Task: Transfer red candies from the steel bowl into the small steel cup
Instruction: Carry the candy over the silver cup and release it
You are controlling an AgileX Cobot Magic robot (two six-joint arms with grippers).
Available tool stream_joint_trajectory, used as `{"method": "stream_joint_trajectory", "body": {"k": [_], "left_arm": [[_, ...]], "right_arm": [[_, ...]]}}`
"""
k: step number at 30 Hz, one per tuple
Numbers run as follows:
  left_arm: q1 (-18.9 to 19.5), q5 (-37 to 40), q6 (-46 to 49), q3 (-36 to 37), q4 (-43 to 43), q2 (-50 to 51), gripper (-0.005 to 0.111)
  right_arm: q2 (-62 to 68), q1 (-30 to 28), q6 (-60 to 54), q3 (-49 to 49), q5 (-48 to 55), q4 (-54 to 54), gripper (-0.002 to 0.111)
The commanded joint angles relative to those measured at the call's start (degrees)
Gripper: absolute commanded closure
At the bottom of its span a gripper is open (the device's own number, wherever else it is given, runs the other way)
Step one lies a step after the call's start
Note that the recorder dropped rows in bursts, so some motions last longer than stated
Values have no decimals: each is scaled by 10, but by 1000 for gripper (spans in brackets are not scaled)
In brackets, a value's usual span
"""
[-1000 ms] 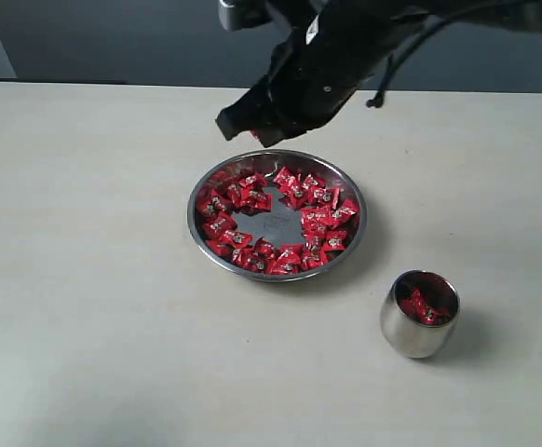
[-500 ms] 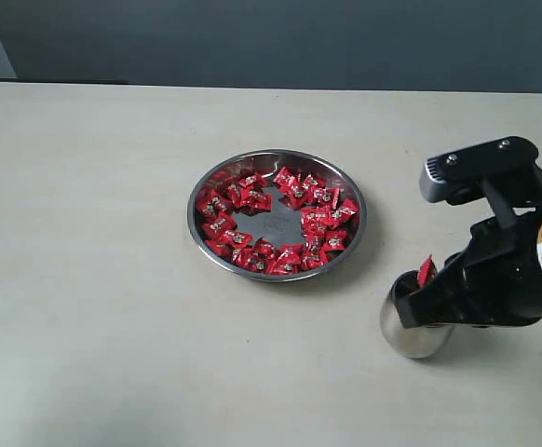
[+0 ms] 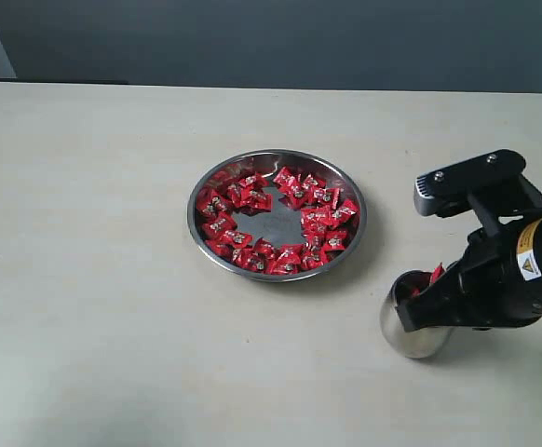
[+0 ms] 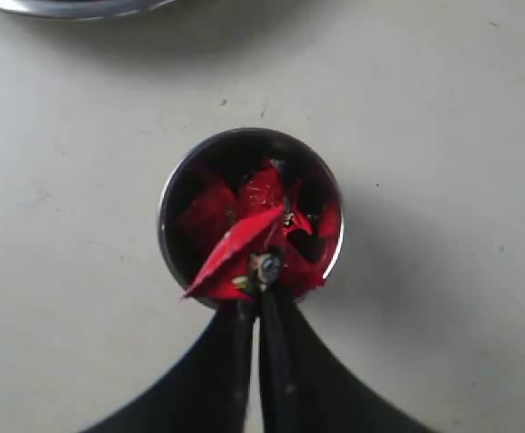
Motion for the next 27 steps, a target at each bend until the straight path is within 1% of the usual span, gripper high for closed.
{"method": "stream_joint_trajectory", "body": {"k": [1, 3, 4, 15, 17, 20, 21, 27], "left_arm": [[0, -4, -3, -1, 1, -2, 106], [0, -4, -3, -1, 1, -2, 106], [0, -4, -3, -1, 1, -2, 106], [0, -4, -3, -1, 1, -2, 106], [0, -4, -3, -1, 1, -2, 106], [0, -4, -3, -1, 1, -2, 106], [0, -4, -3, -1, 1, -2, 106], [0, -4, -3, -1, 1, -2, 106]], "right_arm": [[17, -2, 1, 3, -32, -8, 89], [21, -2, 1, 3, -40, -8, 82], [21, -2, 1, 3, -41, -8, 81], [21, -2, 1, 3, 0, -47, 80], [21, -2, 1, 3, 0, -47, 76], [21, -2, 1, 3, -2, -47, 64], [21, -2, 1, 3, -3, -47, 61], [21, -2, 13, 3, -5, -58, 61]]}}
